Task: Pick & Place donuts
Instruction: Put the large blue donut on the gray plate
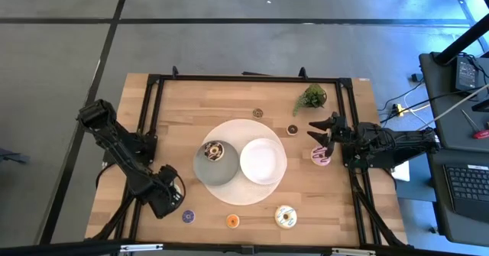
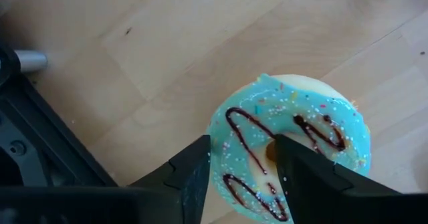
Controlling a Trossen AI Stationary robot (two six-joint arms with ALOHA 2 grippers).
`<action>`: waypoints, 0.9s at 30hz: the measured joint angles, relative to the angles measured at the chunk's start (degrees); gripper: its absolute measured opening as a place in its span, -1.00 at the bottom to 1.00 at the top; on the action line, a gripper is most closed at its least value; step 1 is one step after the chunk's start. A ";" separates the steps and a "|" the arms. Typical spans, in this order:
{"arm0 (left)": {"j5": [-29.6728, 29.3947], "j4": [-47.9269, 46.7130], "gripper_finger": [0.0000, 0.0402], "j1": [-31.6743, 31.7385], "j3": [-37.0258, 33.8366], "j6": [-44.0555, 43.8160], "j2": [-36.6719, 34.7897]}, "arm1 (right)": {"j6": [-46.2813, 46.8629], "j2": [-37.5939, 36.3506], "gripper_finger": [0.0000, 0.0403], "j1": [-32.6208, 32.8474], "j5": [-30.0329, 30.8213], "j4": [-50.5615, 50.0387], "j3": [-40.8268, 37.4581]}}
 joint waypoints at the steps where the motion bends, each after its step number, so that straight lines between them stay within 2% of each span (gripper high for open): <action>1: 0.09 0.00 -0.23 0.00 0.00 0.00 0.00 | -0.01 0.00 0.05 0.00 0.00 0.00 0.01; 10: 0.80 -0.11 -0.34 -0.28 0.00 0.00 0.10 | -0.05 0.00 0.05 0.00 0.00 0.00 0.01; 15: 0.96 -0.09 -0.34 -0.28 0.00 2.25 2.85 | -0.03 0.00 0.05 0.00 0.00 0.00 0.01; 21: 5.30 0.02 -0.30 -0.02 0.24 2.43 7.30 | -0.03 0.00 0.05 0.00 0.02 0.00 0.01; 27: 3.64 1.16 -0.35 -0.08 0.09 6.10 6.61 | 0.01 0.00 0.05 0.00 0.00 0.02 0.01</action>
